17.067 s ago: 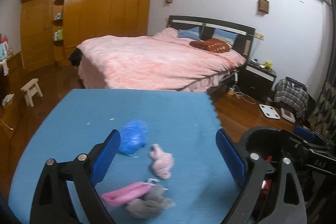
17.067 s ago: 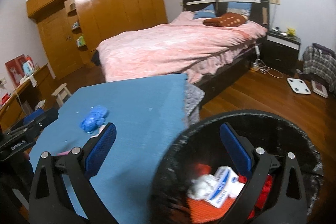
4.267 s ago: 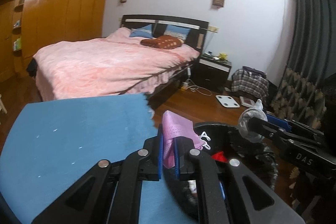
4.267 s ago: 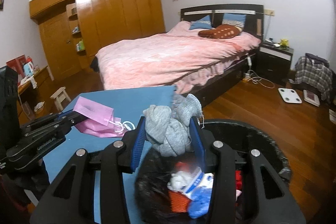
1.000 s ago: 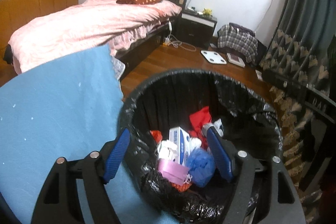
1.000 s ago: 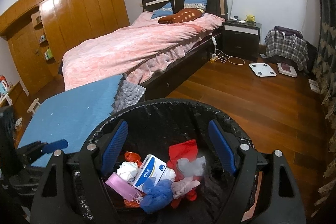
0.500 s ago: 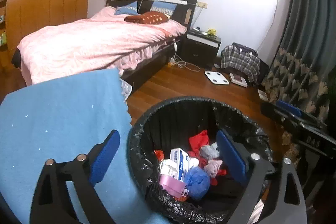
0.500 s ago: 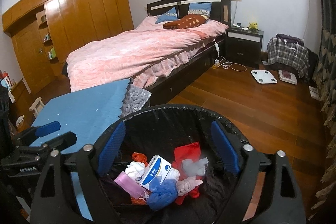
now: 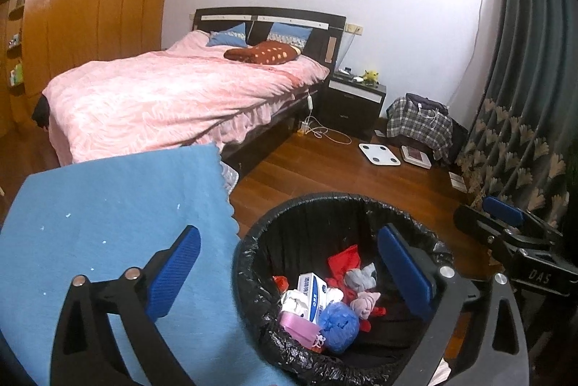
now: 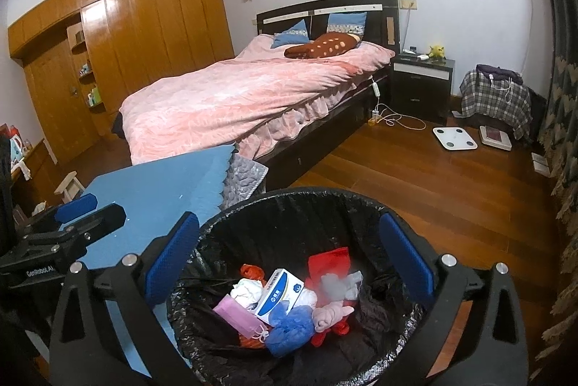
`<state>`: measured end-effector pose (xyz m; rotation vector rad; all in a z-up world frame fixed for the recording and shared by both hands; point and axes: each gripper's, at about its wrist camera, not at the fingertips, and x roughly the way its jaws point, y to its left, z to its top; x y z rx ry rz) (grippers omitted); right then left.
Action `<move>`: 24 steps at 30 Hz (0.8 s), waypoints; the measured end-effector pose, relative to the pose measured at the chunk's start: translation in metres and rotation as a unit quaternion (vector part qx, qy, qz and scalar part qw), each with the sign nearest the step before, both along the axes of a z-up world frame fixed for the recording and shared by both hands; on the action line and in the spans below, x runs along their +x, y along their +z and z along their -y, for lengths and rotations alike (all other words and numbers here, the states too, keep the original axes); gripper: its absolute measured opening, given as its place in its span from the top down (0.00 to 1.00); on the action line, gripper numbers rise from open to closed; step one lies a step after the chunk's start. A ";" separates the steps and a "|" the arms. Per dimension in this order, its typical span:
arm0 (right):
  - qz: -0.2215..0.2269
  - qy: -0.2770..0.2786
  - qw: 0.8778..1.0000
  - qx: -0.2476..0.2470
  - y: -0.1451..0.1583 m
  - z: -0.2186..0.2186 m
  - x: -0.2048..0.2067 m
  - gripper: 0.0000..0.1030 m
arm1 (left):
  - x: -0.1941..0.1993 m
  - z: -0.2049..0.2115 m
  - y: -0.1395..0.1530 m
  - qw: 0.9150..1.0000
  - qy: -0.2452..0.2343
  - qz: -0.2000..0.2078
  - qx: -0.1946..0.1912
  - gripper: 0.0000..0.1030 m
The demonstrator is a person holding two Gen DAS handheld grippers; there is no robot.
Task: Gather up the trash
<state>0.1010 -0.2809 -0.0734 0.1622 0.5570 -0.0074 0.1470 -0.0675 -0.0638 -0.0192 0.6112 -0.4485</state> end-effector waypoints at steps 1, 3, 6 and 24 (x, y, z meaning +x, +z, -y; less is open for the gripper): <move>0.000 0.001 1.000 0.001 0.002 0.000 -0.001 0.05 | -0.002 -0.001 0.002 1.000 0.002 0.002 0.000 0.06; -0.001 0.003 1.000 0.002 0.005 -0.002 -0.003 0.05 | -0.005 -0.004 0.006 1.000 0.004 0.005 0.000 0.06; -0.003 0.006 1.000 0.002 0.010 -0.005 -0.008 0.05 | -0.010 -0.006 0.012 1.000 0.011 0.011 0.006 0.06; 0.005 0.031 0.999 -0.005 0.036 -0.024 -0.030 0.05 | -0.042 -0.030 0.037 0.999 0.030 0.040 0.005 0.06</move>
